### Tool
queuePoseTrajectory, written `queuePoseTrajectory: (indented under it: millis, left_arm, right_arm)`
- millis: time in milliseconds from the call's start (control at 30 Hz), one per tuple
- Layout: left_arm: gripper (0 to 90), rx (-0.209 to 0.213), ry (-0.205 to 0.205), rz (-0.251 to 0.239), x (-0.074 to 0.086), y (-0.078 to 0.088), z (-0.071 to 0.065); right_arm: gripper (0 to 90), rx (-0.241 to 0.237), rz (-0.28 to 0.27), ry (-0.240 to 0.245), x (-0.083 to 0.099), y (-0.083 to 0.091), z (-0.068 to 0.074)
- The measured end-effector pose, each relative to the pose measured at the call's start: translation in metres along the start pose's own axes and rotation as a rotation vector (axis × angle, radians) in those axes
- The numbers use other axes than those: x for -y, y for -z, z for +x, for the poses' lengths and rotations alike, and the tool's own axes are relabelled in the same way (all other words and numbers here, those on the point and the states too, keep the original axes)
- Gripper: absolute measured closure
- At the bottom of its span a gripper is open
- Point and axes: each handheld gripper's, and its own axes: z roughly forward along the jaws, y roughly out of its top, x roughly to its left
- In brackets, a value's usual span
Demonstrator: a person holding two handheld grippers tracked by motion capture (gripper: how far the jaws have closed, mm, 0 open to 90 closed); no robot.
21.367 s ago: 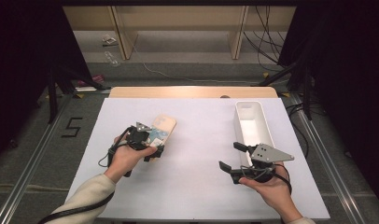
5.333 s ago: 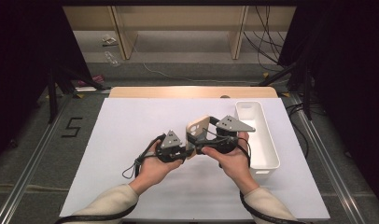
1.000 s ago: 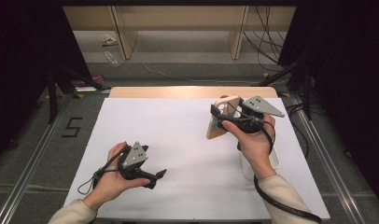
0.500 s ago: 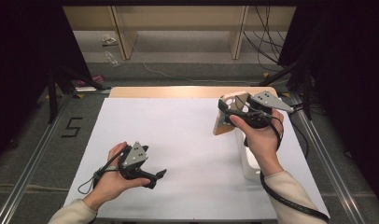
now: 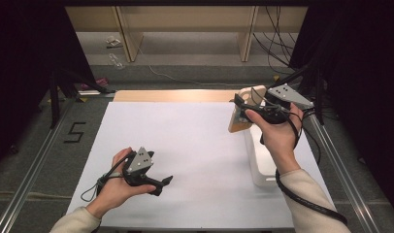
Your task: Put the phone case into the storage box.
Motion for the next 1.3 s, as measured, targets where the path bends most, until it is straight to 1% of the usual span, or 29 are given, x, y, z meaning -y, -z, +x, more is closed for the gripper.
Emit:
queuePoseTrajectory:
  millis: [400, 733, 933, 1300]
  left_arm:
    - [0.0, 0.0, 0.001, -0.001, 0.0, 0.0, 0.0]
    - [0.0, 0.0, 0.003, -0.001, 0.0, 0.0, 0.0]
    - [0.0, 0.001, 0.005, -0.002, 0.0, -0.001, 0.001]
    - [0.0, -0.001, 0.006, -0.002, 0.0, 0.0, 0.0]
  right_arm:
    - [12.6, 0.047, 0.002, -0.015, -0.005, -0.001, -0.018]
    - [12.6, 0.077, 0.01, -0.019, -0.009, -0.003, -0.028]
    - [12.6, 0.091, 0.018, -0.02, -0.008, -0.005, -0.033]
    - [12.6, 0.105, 0.028, -0.03, -0.008, -0.009, -0.037]
